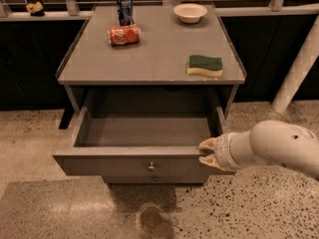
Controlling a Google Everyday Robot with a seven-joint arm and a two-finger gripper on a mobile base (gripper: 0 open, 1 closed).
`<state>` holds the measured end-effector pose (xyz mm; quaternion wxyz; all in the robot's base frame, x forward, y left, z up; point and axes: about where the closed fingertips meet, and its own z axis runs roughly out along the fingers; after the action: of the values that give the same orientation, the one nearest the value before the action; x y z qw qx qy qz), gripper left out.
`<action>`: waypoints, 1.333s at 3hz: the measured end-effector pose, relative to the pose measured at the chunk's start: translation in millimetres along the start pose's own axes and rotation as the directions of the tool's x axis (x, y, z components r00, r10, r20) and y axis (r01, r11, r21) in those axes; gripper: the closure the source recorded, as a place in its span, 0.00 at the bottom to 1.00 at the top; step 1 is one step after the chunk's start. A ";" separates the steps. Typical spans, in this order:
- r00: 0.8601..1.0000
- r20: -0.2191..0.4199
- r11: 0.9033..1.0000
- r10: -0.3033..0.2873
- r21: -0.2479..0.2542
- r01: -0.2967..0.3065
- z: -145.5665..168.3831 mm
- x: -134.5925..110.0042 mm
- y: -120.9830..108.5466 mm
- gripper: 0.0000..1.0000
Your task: Open top drawer
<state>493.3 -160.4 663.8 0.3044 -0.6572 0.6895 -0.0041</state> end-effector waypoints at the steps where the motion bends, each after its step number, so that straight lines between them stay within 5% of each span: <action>1: 1.000 0.001 1.000 0.008 -0.004 -0.008 3.9 1.8 3.0 1.00; 4: 1.000 0.020 1.000 0.023 -0.015 -0.023 3.2 -1.3 9.3 1.00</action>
Offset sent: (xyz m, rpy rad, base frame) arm -0.0363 0.0062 -0.1399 0.2724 0.1461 -0.1087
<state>486.1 -156.7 658.0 0.3066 -0.6514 0.6939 0.0113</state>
